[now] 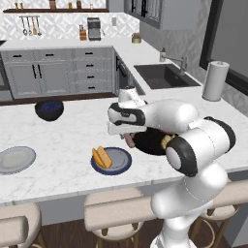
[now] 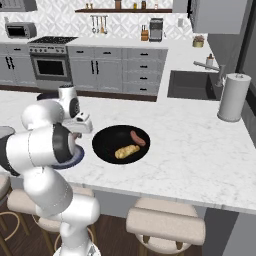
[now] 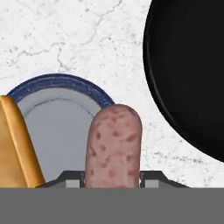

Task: Place one bun and one sausage from the bowl on each plate.

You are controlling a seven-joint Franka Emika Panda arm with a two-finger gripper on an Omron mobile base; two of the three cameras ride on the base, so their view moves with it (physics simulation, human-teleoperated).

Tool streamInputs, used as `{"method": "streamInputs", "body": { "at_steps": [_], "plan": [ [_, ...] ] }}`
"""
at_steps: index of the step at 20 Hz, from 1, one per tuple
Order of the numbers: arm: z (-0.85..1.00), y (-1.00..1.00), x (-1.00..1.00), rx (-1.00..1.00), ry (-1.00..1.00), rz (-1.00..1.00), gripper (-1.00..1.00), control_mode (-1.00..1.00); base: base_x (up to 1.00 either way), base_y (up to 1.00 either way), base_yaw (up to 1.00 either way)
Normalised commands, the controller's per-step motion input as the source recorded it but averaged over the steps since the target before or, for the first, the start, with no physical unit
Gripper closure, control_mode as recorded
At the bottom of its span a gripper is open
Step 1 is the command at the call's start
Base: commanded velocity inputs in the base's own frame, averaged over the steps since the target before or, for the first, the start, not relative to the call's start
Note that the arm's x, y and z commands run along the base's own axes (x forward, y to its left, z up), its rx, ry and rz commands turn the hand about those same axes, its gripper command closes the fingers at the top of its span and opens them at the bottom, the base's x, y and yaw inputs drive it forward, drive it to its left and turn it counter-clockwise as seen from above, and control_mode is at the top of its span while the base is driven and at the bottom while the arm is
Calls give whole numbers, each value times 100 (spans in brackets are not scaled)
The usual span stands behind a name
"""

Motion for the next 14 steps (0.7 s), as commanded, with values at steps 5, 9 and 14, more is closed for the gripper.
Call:
{"method": "streamInputs", "body": {
  "at_steps": [5,9,14],
  "plan": [
    [-17,58,-7,-6,0,1,100,-100,0,0,0],
    [-63,12,16,-4,6,21,100,-100,0,0,0],
    [-52,21,2,-7,5,17,100,-100,0,0,0]
  ]
}}
